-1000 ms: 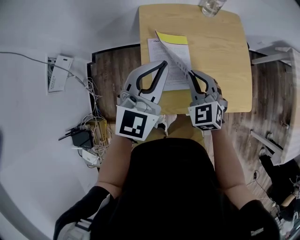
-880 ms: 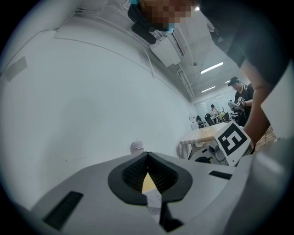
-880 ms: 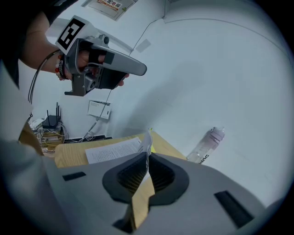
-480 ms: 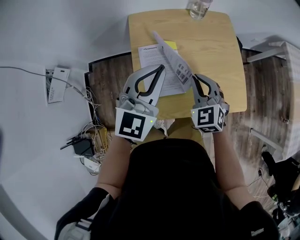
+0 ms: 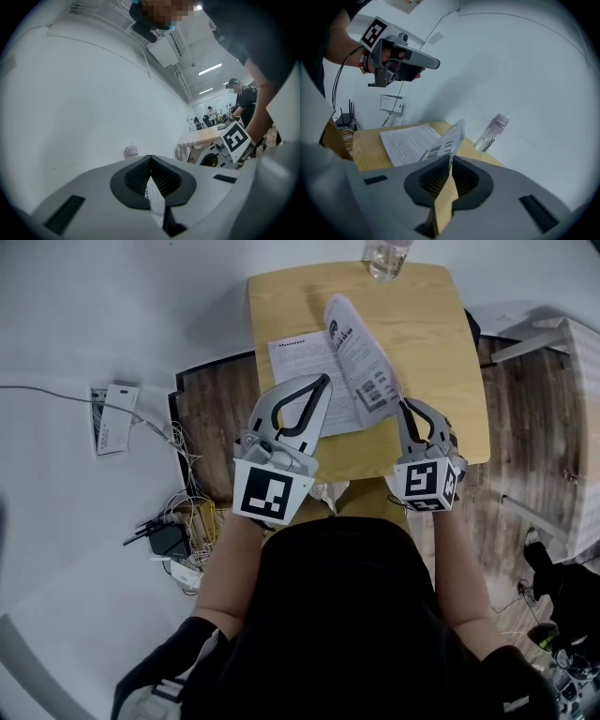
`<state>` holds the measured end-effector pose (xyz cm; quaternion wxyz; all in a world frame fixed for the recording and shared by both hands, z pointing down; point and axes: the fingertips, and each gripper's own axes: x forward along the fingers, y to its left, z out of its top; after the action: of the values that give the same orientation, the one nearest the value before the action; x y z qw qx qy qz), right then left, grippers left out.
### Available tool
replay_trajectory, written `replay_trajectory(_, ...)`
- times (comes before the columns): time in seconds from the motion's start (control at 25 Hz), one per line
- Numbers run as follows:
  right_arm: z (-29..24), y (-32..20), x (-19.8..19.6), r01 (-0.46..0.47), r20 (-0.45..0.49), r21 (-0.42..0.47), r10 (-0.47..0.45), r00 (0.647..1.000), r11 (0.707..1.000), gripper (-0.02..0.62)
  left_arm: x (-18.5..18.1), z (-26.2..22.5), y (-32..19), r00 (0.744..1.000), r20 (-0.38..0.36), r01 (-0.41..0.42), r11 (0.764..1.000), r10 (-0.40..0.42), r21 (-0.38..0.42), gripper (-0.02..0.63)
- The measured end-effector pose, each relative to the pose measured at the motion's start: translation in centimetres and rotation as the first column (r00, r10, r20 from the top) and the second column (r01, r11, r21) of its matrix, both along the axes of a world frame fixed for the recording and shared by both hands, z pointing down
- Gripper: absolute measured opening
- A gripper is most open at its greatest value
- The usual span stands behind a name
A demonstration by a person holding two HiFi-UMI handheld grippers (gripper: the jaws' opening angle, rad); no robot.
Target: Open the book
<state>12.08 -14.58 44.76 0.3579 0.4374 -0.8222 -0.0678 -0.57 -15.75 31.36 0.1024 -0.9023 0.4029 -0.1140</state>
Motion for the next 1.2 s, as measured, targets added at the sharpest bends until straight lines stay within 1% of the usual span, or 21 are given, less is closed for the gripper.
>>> replay_trajectory(0.4, 2.4, -0.4, 2.8, -0.06, -0.016, -0.066, 0.059, 0.998, 0.996, 0.038, 2.4, 0.8, -0.6, 0.999, -0.034, -0.02, 0.999, 0.019, -0.027, 0.011)
replay_trajectory(0.64, 4.9, -1.0, 4.4, -0.102, -0.014, -0.126, 0.101, 0.995, 0.987, 0.038, 2.8, 1.2, -1.4, 1.0, -0.027, -0.016, 0.999, 0.015, -0.032, 0.011)
replay_trajectory(0.88, 7.5, -0.9, 5.7, -0.13, -0.016, -0.189, 0.129, 0.991, 0.973, 0.038, 3.0, 1.7, -2.0, 1.0, -0.027, -0.012, 0.999, 0.01, -0.049, 0.011)
replay_trajectory(1.2, 11.2, -0.3, 6.9, -0.171, -0.033, -0.288, 0.169, 0.985, 0.942, 0.04, 3.1, 2.3, -2.6, 1.0, -0.024, -0.008, 0.998, 0.006, -0.063, 0.011)
